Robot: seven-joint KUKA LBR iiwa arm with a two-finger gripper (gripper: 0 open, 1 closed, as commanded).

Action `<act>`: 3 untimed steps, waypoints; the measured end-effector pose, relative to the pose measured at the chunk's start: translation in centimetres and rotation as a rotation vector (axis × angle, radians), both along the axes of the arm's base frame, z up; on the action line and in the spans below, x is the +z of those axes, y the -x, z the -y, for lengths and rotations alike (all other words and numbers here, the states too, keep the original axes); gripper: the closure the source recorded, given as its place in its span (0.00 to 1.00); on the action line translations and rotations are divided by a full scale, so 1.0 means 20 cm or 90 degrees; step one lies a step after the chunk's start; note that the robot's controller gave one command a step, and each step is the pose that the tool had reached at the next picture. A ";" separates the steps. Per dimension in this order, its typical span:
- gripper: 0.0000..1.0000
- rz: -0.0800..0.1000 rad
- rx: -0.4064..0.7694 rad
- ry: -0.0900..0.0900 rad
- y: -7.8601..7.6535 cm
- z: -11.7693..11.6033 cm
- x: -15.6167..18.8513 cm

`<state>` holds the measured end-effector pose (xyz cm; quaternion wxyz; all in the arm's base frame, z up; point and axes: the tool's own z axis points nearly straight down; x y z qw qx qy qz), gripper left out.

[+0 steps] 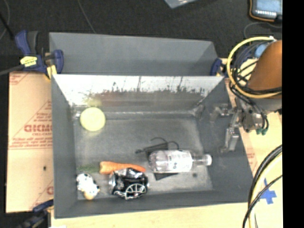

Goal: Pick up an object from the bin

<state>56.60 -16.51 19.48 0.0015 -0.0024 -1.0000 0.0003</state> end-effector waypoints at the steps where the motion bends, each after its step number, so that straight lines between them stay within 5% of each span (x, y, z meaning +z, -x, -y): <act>1: 0.00 0.005 0.002 0.001 -0.01 0.00 0.02; 2: 0.00 0.007 -0.035 0.002 0.08 -0.15 -0.20; 3: 0.00 0.005 -0.137 0.000 0.04 -0.19 -0.37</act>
Offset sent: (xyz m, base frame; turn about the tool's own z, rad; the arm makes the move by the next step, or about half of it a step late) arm -0.0435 0.0770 -0.1145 0.1388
